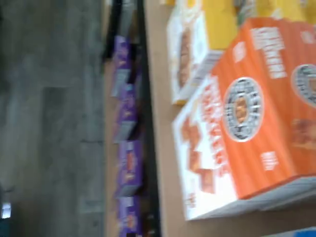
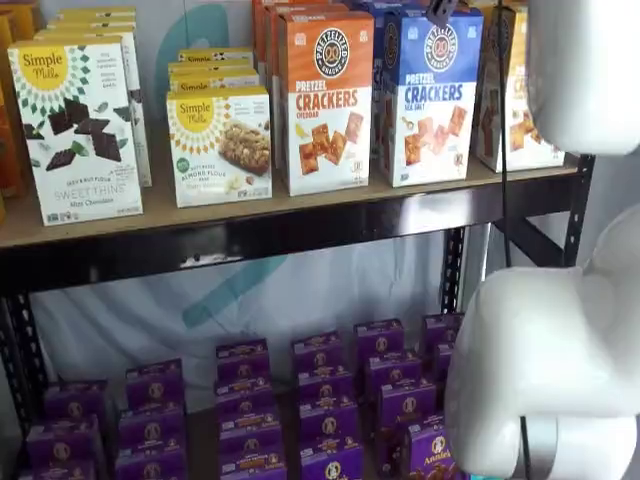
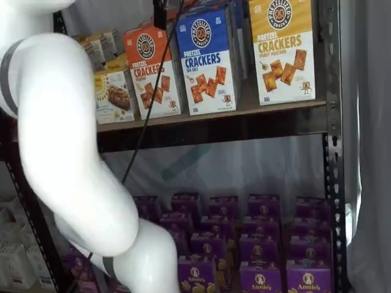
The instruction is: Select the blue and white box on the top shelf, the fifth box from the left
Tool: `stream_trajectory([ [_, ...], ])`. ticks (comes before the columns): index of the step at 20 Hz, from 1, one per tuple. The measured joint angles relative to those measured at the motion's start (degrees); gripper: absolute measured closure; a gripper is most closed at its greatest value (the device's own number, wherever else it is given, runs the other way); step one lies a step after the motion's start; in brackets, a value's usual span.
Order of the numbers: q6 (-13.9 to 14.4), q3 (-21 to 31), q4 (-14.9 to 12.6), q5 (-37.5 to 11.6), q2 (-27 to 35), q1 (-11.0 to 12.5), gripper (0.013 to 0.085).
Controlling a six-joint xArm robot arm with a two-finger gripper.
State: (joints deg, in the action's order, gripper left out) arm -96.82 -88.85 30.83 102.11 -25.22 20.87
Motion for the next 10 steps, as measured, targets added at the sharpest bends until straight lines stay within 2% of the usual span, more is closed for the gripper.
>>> stream_trajectory([
  [4, -0.3, 3.5, -0.2, -8.2, -1.6, -1.1, 0.0130],
  [10, -1.5, 1.9, -4.2, -11.9, 1.9, -2.9, 0.0130],
])
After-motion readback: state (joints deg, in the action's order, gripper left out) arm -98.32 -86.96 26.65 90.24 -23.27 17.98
